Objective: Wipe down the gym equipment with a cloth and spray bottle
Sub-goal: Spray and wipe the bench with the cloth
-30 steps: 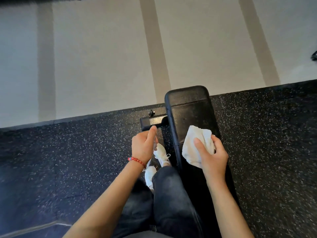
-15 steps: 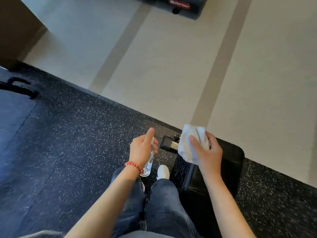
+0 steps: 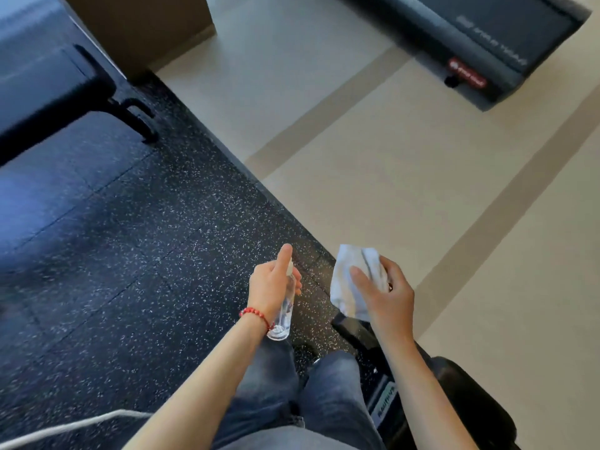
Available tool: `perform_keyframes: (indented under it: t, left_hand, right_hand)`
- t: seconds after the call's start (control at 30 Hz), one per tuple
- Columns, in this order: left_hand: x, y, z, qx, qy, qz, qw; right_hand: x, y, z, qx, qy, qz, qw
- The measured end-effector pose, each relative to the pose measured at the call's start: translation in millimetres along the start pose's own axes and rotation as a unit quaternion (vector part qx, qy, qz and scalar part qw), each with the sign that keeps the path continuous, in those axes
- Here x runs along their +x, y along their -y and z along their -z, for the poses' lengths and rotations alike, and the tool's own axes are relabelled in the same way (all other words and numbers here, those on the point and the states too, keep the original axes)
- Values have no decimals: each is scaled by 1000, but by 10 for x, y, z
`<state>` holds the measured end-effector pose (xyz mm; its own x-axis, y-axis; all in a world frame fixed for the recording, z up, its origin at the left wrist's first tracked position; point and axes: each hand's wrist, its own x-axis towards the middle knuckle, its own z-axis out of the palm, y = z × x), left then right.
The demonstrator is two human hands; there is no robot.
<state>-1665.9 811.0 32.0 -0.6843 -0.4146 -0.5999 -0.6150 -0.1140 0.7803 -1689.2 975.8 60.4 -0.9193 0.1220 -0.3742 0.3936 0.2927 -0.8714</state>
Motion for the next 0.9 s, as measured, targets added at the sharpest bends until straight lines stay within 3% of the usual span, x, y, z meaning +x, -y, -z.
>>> perform_keyframes:
  t: [0.5,0.9]
  left_hand:
    - [1428,-892,1406,-64,-111,6,992]
    - [2673,-1688,2177,-165,-236,18,957]
  right_hand:
    - [989,1330,-1988,-49,127,71,988]
    - [2137,2321,-3492,-90,266,130,951]
